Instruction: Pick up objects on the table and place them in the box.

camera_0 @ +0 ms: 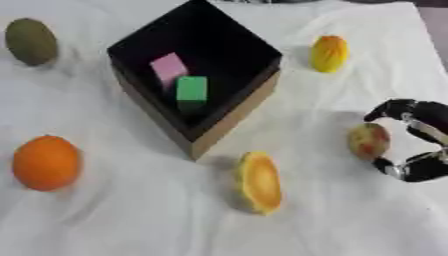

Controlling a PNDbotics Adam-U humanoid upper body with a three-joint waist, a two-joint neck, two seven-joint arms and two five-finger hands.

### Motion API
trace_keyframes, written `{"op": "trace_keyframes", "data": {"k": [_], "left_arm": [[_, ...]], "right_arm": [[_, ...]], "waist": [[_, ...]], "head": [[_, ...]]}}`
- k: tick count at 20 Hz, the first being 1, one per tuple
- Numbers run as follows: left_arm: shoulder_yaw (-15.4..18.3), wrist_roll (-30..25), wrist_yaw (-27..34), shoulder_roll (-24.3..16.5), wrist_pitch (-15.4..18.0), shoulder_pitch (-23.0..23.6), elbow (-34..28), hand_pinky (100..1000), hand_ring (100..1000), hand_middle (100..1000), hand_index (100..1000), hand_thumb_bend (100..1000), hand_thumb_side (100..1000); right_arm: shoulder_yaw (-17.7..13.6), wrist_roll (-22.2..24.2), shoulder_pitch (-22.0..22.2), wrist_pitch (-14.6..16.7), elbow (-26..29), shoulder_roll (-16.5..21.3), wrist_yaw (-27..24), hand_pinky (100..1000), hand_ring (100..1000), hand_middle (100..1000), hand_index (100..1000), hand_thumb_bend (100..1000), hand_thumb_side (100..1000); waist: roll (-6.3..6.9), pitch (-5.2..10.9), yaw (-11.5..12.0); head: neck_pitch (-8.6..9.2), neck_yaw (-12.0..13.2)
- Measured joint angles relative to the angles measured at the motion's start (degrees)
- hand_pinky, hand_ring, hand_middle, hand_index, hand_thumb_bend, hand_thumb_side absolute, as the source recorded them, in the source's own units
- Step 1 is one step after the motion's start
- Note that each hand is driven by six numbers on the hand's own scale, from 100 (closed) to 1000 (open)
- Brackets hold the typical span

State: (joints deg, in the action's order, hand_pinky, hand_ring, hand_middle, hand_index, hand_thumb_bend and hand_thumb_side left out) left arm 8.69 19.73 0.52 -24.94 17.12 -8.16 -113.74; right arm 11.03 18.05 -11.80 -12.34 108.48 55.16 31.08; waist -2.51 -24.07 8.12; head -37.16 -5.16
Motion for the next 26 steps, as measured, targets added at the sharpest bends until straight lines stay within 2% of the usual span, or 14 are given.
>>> {"op": "trace_keyframes", "data": {"k": [5,6,8,9,13,15,21,26], "left_arm": [[0.0,0.0,0.0,0.3,0.0,0.0,0.0,850,759,740,809,100,485],[0.0,0.0,0.0,0.3,0.0,0.0,0.0,851,759,740,809,100,487],[0.0,0.0,0.0,0.3,0.0,0.0,0.0,851,759,740,809,100,487],[0.0,0.0,0.0,0.3,0.0,0.0,0.0,851,758,740,809,100,489],[0.0,-0.1,0.0,0.3,0.0,0.0,0.0,851,758,740,809,100,490],[0.0,-0.1,0.0,0.3,0.0,0.0,0.0,852,758,740,809,100,489],[0.0,-0.1,0.0,0.3,-0.1,0.0,0.0,852,758,740,809,100,486],[0.0,-0.2,0.1,0.3,0.0,0.0,0.0,852,758,740,809,100,483]], "right_arm": [[0.1,-1.2,-0.3,0.1,-0.7,-0.5,-0.2,872,884,740,764,220,100],[0.3,-1.6,-0.3,0.1,-0.7,-0.5,-0.4,865,872,697,720,162,100],[0.3,-2.5,-0.4,0.1,-0.7,-0.5,-1.0,863,869,685,708,153,100],[0.3,-3.1,-0.4,0.0,-0.7,-0.5,-1.3,854,851,642,659,107,100],[0.4,-5.3,-0.4,-0.3,-0.7,-0.7,-2.5,852,847,633,649,100,100],[0.5,-6.0,-0.4,-0.4,-0.6,-0.8,-3.0,844,825,607,587,100,100],[-0.7,-8.0,-0.6,-1.0,3.0,-0.8,-5.1,844,809,595,571,100,100],[-2.6,-10.6,-5.2,0.7,4.7,0.2,-6.9,847,794,593,572,100,100]], "waist": [[0.0,-0.15,0.0],[0.01,-0.15,0.0],[0.04,-0.23,0.0],[0.06,-0.27,0.0],[0.07,-0.28,0.0],[0.07,-0.28,0.0],[0.07,-0.28,-0.3],[0.07,-0.22,0.5]], "head": [[0.0,0.0],[0.0,0.0],[0.0,0.0],[0.0,0.0],[0.0,0.0],[0.0,0.0],[-0.01,0.2],[-0.06,-0.4]]}}
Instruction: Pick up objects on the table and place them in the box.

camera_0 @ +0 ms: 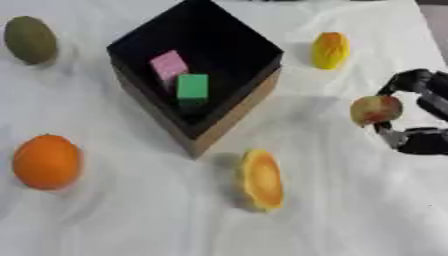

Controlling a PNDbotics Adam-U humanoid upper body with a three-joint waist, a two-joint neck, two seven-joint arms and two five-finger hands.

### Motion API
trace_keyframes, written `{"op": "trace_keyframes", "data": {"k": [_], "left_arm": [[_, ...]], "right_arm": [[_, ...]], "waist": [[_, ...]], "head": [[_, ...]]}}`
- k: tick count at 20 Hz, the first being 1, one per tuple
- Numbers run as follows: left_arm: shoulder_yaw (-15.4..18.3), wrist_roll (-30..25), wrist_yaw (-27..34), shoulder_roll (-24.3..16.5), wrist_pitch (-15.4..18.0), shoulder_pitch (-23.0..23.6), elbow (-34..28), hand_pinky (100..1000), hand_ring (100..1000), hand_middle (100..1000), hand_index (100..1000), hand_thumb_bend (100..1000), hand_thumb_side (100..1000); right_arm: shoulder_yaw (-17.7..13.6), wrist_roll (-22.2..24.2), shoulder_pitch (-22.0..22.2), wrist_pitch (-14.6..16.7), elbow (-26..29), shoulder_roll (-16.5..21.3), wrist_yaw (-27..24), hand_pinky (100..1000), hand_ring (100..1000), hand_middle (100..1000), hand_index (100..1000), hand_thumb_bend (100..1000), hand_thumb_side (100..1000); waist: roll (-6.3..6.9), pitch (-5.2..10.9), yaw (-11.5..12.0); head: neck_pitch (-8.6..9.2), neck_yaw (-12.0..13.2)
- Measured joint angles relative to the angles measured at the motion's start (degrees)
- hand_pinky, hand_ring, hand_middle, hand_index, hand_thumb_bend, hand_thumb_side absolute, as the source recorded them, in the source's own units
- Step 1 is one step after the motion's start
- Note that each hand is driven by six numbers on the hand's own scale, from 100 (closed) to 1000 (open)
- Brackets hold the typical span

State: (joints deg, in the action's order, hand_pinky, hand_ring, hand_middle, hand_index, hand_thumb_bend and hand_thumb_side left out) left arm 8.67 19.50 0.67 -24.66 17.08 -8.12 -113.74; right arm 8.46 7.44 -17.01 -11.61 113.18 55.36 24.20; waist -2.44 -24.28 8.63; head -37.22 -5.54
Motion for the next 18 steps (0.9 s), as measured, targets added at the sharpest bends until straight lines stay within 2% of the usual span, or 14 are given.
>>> {"op": "trace_keyframes", "data": {"k": [4,8,12,18], "left_arm": [[-0.8,-0.7,0.4,0.0,0.1,-0.3,0.0,852,758,740,809,100,481],[-1.8,-1.6,1.0,-0.1,0.2,-1.0,0.0,852,759,740,809,100,475],[-2.6,-2.7,1.9,-0.1,0.3,-2.1,0.0,853,759,741,809,100,474],[-3.3,-3.8,3.0,-0.6,0.5,-3.6,0.0,853,759,741,809,100,476]], "right_arm": [[1.2,-2.0,-5.2,2.8,0.2,2.0,-2.1,847,791,593,572,100,100],[3.7,-0.6,-10.4,6.0,0.3,1.4,-3.8,852,793,597,576,100,100],[6.1,2.3,-15.9,8.6,0.3,-2.2,-4.7,854,794,598,575,100,100],[11.0,7.0,-23.4,6.7,-1.5,-9.2,-2.7,854,798,610,590,100,100]], "waist": [[-0.02,0.02,1.8],[-0.03,0.31,3.5],[-0.21,0.44,5.5],[-1.24,0.44,7.1]], "head": [[-0.11,-1.8],[-0.52,-3.8],[-0.54,-5.6],[-0.52,-7.5]]}}
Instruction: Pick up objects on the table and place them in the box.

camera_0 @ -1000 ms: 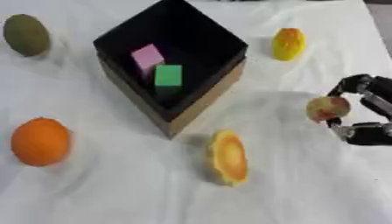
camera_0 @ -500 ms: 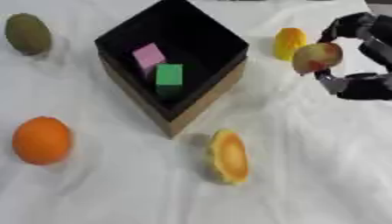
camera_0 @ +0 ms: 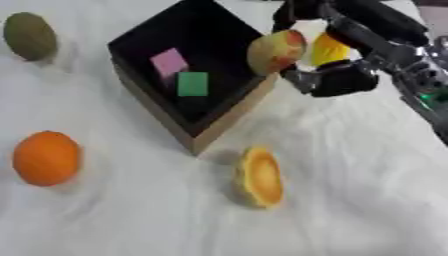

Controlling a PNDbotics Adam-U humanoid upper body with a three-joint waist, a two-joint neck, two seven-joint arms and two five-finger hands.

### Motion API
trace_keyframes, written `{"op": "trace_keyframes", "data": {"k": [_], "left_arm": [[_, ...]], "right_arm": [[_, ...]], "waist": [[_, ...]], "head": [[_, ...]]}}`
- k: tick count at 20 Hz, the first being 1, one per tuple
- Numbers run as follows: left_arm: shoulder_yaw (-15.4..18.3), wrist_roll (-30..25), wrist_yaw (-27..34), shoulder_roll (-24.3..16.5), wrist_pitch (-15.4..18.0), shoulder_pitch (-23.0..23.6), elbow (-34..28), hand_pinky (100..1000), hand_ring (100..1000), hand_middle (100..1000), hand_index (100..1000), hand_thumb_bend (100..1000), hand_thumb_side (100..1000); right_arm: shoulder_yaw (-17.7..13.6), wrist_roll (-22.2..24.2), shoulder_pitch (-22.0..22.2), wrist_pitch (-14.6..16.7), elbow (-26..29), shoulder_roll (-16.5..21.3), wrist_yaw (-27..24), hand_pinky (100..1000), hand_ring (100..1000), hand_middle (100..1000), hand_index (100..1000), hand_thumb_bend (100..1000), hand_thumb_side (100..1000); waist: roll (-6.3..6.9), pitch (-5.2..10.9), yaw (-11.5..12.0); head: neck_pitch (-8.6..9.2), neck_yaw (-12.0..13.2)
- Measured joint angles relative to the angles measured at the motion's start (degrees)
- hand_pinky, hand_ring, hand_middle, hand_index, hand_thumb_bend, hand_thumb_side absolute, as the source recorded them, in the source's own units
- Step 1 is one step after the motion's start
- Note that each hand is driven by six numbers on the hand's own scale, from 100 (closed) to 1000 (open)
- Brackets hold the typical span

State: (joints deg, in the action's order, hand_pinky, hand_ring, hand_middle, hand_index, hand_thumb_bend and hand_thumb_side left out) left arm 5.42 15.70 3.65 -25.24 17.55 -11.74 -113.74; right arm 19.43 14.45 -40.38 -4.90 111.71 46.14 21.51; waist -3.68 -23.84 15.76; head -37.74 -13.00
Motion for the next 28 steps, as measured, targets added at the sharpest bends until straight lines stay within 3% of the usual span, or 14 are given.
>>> {"op": "trace_keyframes", "data": {"k": [4,11,13,14,16,18,20,28], "left_arm": [[-0.2,-0.4,0.3,0.0,0.0,-0.5,0.0,854,759,741,809,100,478],[-0.2,-0.5,0.3,0.0,0.1,-0.6,0.0,855,759,741,809,100,480],[-0.2,-0.4,0.3,0.0,0.1,-0.7,0.0,855,759,741,809,100,479],[-0.2,-0.4,0.3,0.0,0.1,-0.7,0.0,855,759,741,809,100,480],[-0.1,-0.4,0.3,0.0,0.2,-0.8,0.0,855,759,741,809,100,481],[0.1,-0.3,0.3,0.0,0.2,-0.8,0.0,856,759,741,809,100,481],[0.2,-0.1,0.3,0.0,0.3,-0.8,0.0,856,759,742,809,100,481],[0.3,0.0,0.2,0.0,0.1,-0.8,0.0,857,760,742,810,100,480]], "right_arm": [[2.7,3.3,-5.4,-1.7,-4.8,-4.5,3.1,853,797,611,590,100,100],[3.3,5.4,-15.3,-3.0,-14.8,-11.2,8.4,859,806,624,609,100,100],[3.3,5.1,-18.0,-3.7,-17.6,-12.8,9.3,863,827,663,654,100,100],[3.4,5.1,-19.4,-3.9,-19.0,-13.4,9.7,881,883,755,763,100,100],[4.3,5.5,-21.9,-3.9,-21.6,-14.4,10.8,900,924,807,825,100,120],[5.4,6.6,-24.5,-3.0,-24.2,-15.2,11.8,921,958,841,856,100,227],[6.1,8.1,-26.1,-1.7,-26.8,-15.9,12.2,928,967,848,865,104,269],[4.6,12.4,-27.0,4.0,-31.5,-17.0,12.5,930,966,843,861,116,209]], "waist": [[-0.5,0.0,0.3],[-0.72,-0.07,-0.5],[-0.76,-0.08,-0.6],[-0.81,-0.08,-0.8],[-0.91,-0.08,-1.0],[-0.94,-0.15,-1.3],[-0.95,-0.17,-1.3],[-0.95,-0.17,-1.8]], "head": [[0.13,-0.3],[0.58,0.4],[0.66,0.6],[0.81,0.8],[1.04,1.0],[1.09,1.3],[1.1,1.6],[1.1,2.1]]}}
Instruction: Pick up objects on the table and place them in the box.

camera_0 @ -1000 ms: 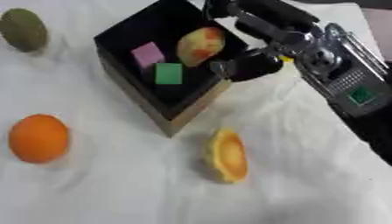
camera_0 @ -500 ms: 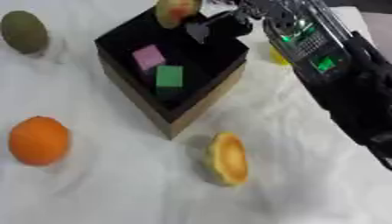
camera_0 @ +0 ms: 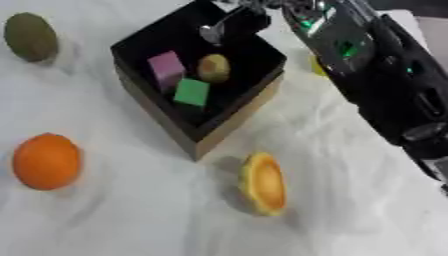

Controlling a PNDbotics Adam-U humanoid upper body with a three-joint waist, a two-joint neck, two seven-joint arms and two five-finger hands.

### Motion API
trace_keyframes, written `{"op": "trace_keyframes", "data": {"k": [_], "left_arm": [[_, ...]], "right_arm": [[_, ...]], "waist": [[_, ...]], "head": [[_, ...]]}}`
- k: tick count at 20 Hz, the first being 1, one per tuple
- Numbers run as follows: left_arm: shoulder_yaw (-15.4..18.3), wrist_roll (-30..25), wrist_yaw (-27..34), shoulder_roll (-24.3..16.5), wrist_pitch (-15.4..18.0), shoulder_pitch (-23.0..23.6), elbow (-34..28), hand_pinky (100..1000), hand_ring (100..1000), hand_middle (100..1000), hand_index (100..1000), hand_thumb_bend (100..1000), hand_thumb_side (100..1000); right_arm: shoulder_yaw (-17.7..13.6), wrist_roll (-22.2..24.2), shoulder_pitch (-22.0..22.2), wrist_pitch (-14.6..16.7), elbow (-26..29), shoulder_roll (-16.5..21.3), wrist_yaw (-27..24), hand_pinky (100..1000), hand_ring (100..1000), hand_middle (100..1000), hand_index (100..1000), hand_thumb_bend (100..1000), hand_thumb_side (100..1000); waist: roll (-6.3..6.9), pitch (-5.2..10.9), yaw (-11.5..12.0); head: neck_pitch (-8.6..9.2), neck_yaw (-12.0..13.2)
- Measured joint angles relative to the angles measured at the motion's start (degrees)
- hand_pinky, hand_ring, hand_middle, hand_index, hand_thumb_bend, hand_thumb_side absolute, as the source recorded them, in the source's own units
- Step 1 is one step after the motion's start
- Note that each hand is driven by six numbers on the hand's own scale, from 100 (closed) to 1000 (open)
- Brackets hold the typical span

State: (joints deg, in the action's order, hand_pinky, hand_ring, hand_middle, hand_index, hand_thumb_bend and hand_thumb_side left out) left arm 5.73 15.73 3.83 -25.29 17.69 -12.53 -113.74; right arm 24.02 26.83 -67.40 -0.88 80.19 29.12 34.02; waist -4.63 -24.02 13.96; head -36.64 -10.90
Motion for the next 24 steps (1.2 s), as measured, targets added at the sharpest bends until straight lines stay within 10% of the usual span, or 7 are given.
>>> {"op": "trace_keyframes", "data": {"k": [7,24], "left_arm": [[0.2,0.1,0.0,0.0,0.0,0.3,0.0,857,760,742,810,100,479],[0.9,1.1,-0.8,-0.2,-0.1,1.4,0.0,859,760,742,810,100,479]], "right_arm": [[-1.2,-0.6,1.2,0.1,-0.2,1.0,-0.6,921,956,833,854,110,149],[-11.5,-5.6,20.0,-1.3,0.4,19.9,-3.2,923,969,861,875,206,155]], "waist": [[0.0,0.0,-0.7],[0.0,0.06,-2.1]], "head": [[-0.03,0.4],[-0.05,2.5]]}}
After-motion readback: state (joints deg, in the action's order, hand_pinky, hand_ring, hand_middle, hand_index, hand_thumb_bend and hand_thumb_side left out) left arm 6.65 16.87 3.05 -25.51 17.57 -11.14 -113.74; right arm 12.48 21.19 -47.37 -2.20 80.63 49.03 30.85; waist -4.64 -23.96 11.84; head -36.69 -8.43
